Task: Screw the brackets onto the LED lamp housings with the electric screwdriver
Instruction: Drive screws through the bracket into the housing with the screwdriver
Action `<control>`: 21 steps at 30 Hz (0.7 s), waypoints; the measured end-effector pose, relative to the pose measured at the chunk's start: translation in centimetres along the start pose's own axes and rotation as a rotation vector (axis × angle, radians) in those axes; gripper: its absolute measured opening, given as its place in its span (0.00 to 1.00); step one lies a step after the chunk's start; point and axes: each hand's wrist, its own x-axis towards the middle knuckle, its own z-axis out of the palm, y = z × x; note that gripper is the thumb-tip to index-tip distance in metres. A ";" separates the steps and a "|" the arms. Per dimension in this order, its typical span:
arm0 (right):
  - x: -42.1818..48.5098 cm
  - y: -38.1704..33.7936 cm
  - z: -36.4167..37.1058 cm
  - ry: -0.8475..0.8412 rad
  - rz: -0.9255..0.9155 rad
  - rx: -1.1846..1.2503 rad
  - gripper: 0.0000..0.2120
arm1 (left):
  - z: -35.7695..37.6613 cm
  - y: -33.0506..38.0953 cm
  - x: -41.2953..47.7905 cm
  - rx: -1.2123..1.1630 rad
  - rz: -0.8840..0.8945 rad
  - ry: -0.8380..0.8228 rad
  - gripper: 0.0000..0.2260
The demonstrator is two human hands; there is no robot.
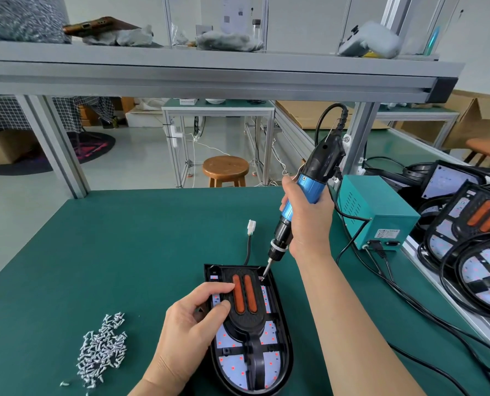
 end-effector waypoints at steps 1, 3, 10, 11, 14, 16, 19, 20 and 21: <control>0.0 0.1 0.0 0.002 0.003 -0.005 0.09 | 0.0 0.0 0.0 -0.007 0.001 0.001 0.19; 0.0 0.2 0.0 0.009 0.008 -0.014 0.09 | 0.1 0.2 -0.1 -0.018 -0.002 -0.001 0.19; -0.1 0.2 0.0 -0.026 0.002 -0.015 0.09 | 0.1 0.4 -0.2 -0.016 0.003 -0.008 0.18; -0.2 0.1 0.0 -0.049 -0.004 -0.016 0.09 | 0.0 0.4 -0.1 -0.017 0.007 -0.009 0.18; -0.6 -0.1 0.0 -0.116 -0.022 -0.021 0.08 | 0.0 0.4 -0.2 -0.019 0.015 -0.008 0.19; -0.7 -0.3 0.0 -0.147 -0.029 -0.017 0.08 | 0.0 0.5 -0.2 -0.010 0.024 -0.007 0.17; -0.8 -0.3 0.1 -0.169 -0.040 -0.014 0.09 | 0.0 0.5 -0.2 -0.007 0.027 -0.018 0.15; -0.8 -0.4 0.1 -0.171 -0.040 -0.012 0.09 | 0.0 0.6 -0.2 -0.007 0.031 -0.021 0.14; -0.9 -0.4 0.1 -0.174 -0.038 -0.010 0.10 | 0.0 0.7 -0.2 -0.006 0.035 -0.023 0.15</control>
